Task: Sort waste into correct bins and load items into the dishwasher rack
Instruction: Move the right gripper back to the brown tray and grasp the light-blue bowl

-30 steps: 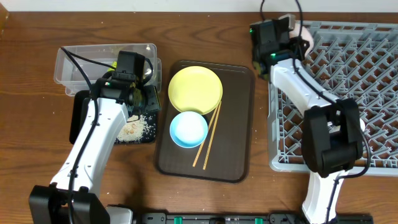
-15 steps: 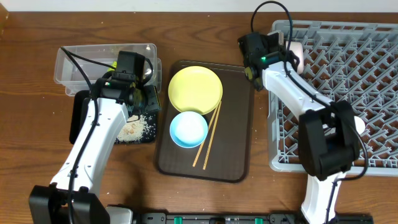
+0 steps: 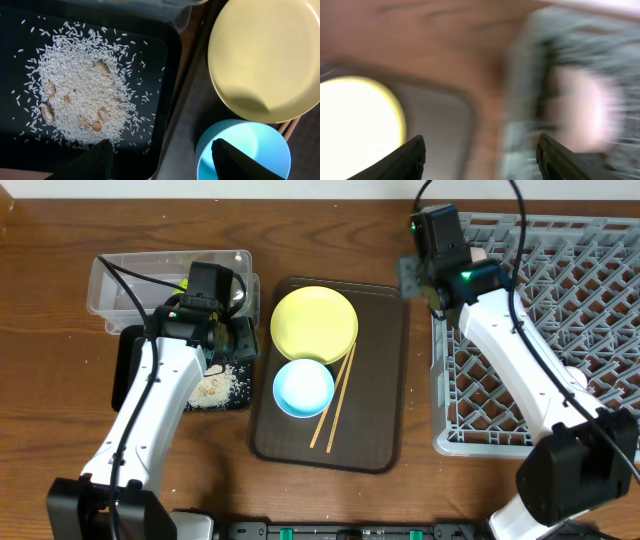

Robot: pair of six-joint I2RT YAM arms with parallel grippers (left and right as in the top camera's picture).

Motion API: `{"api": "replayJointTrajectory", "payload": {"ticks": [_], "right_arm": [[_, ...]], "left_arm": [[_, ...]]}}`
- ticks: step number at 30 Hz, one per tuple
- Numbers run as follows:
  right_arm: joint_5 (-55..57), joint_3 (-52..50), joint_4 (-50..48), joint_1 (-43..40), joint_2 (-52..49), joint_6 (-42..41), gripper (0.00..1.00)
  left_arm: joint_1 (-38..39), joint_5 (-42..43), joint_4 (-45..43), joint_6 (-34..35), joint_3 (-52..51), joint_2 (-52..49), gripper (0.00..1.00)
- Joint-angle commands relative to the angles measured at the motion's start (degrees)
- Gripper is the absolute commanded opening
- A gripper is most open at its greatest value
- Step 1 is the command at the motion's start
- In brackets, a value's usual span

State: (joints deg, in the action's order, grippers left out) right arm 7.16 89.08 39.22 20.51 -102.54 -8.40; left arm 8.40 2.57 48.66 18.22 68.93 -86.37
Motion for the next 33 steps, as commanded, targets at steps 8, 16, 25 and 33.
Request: {"api": "replayJointTrajectory", "payload": {"ticks": [8, 16, 25, 33], "right_arm": [[-23.98, 0.0, 7.1, 5.44, -7.34, 0.98, 0.71], [-24.09, 0.0, 10.05, 12.28, -11.58, 1.64, 0.66], [-23.91, 0.0, 11.98, 17.97, -16.26, 1.6, 0.53], [-16.81, 0.0, 12.94, 20.0, -16.52, -0.96, 0.19]], "left_arm": [[-4.85, -6.25, 3.21, 6.8, -0.09, 0.22, 0.67], [-9.35, -6.05, 4.7, 7.43, -0.09, 0.22, 0.68], [-9.35, -6.05, 4.66, 7.43, -0.09, 0.22, 0.7], [-9.35, -6.05, 4.66, 7.43, -0.09, 0.22, 0.7]]}}
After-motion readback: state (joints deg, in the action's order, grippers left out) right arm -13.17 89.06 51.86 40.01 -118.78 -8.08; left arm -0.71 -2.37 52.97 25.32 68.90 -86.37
